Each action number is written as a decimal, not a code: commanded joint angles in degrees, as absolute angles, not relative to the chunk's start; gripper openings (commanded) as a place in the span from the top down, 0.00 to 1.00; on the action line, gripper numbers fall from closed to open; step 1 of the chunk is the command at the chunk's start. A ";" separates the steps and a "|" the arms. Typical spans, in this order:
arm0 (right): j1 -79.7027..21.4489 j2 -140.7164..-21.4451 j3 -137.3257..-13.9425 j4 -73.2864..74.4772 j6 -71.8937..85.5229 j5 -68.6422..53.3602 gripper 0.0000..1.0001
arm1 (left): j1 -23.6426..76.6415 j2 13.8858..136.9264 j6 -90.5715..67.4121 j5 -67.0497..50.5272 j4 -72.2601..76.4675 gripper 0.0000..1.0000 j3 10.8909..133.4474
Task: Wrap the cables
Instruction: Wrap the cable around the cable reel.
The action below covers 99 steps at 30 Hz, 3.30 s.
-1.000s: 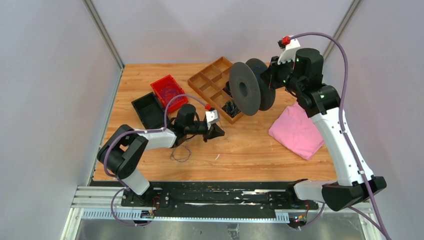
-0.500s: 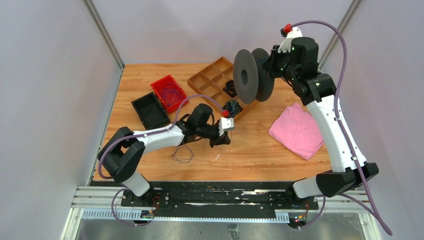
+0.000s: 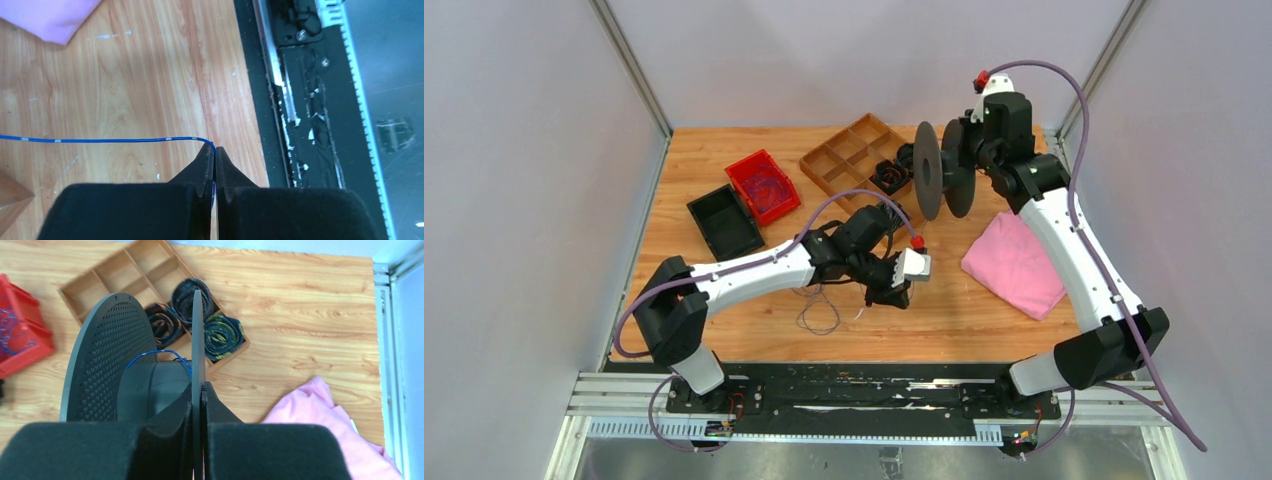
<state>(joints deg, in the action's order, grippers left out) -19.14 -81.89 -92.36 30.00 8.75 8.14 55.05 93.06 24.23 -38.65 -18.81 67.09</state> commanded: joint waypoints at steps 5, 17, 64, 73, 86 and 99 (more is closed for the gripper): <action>-21.45 -80.30 -85.74 19.25 4.79 15.45 0.99 | 55.63 89.98 25.66 -48.57 -31.97 1.00 78.38; -25.08 -76.14 -74.36 11.48 -1.00 16.07 1.00 | 54.35 90.48 21.62 -46.75 -35.23 1.00 91.64; -26.00 -63.32 -59.44 11.91 -11.75 -23.40 1.00 | 25.14 97.23 -2.84 -48.74 -18.63 1.00 91.40; -24.62 -64.54 -63.95 13.88 -8.96 -29.97 1.00 | 24.45 97.87 10.01 -45.53 -26.87 1.00 89.47; -23.73 -68.37 -71.72 15.18 -1.91 -31.53 0.99 | 24.53 95.19 11.42 -46.91 -21.25 0.97 80.01; -22.46 -71.41 -79.47 17.10 7.31 -24.24 0.99 | 24.59 92.88 -3.37 -48.41 -4.31 0.87 70.37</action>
<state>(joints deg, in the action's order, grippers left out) -23.92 -71.57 -75.42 18.46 2.37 -26.92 24.86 95.02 3.44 -47.44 -13.10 72.64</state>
